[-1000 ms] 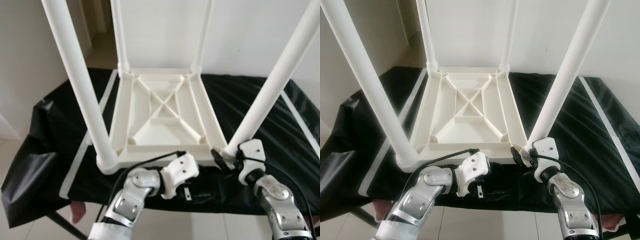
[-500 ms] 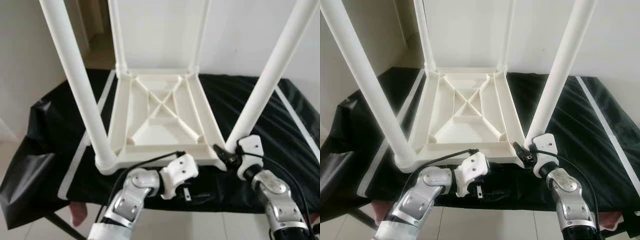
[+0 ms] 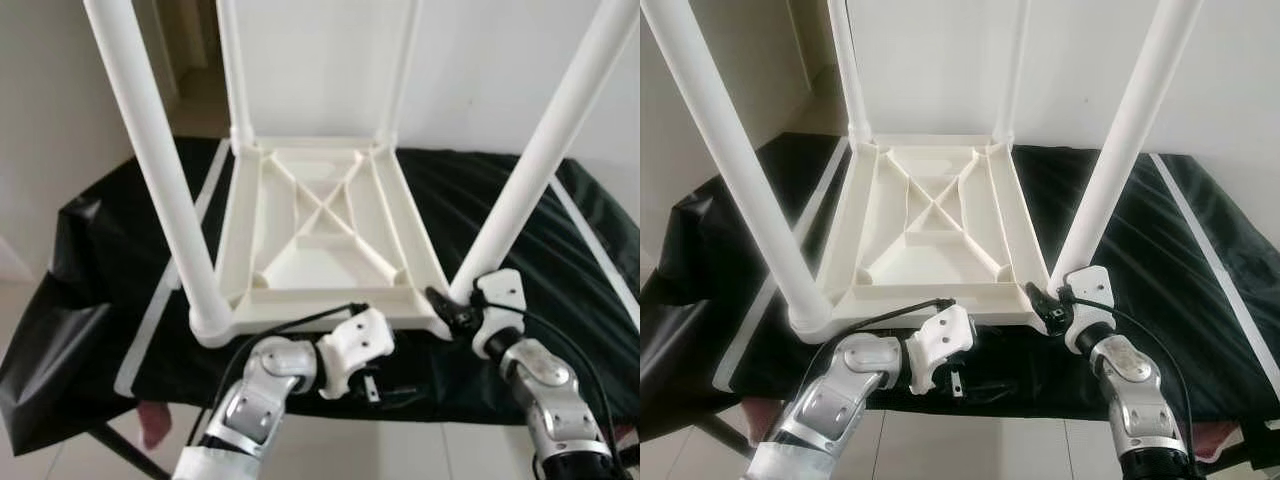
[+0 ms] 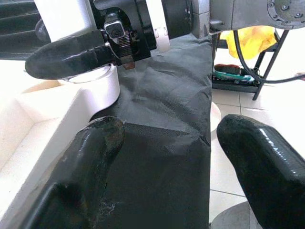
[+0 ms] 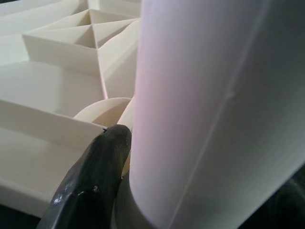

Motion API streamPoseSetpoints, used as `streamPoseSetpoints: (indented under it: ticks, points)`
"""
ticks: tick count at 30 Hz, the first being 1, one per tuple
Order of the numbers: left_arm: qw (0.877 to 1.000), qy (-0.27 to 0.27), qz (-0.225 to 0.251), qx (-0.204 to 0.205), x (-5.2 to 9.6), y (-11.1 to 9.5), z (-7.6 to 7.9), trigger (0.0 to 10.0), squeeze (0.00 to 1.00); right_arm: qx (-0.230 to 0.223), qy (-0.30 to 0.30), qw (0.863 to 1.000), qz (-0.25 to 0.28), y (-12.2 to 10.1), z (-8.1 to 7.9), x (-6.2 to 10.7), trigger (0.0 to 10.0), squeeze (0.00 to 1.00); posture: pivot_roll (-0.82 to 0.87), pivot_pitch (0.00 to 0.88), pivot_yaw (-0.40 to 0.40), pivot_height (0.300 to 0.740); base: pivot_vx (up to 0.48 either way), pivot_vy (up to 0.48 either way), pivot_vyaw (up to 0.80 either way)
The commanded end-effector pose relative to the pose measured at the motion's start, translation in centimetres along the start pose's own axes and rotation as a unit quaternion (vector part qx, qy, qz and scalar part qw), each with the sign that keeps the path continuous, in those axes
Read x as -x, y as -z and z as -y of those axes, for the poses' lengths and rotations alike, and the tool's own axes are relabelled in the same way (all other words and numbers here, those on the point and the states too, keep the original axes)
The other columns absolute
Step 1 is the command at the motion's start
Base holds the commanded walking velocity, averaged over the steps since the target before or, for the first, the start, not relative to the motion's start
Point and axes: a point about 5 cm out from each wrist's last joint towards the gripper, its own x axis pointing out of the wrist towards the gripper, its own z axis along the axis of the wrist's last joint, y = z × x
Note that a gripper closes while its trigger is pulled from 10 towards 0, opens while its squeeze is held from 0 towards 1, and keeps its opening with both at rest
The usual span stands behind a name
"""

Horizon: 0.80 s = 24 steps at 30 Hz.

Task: Building children table

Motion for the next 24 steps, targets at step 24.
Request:
streamPoseSetpoints:
  ticks: [24]
  points:
    - [0.998, -0.067, -0.005, 0.004, 0.2, 0.0, -0.5, 10.0, 0.0, -0.091, 0.323, 0.941, -0.051, 1.2, -3.5, 1.7, 10.0, 0.0, -0.02, 0.0, -0.042, 0.74, 0.0, 0.0, 0.0]
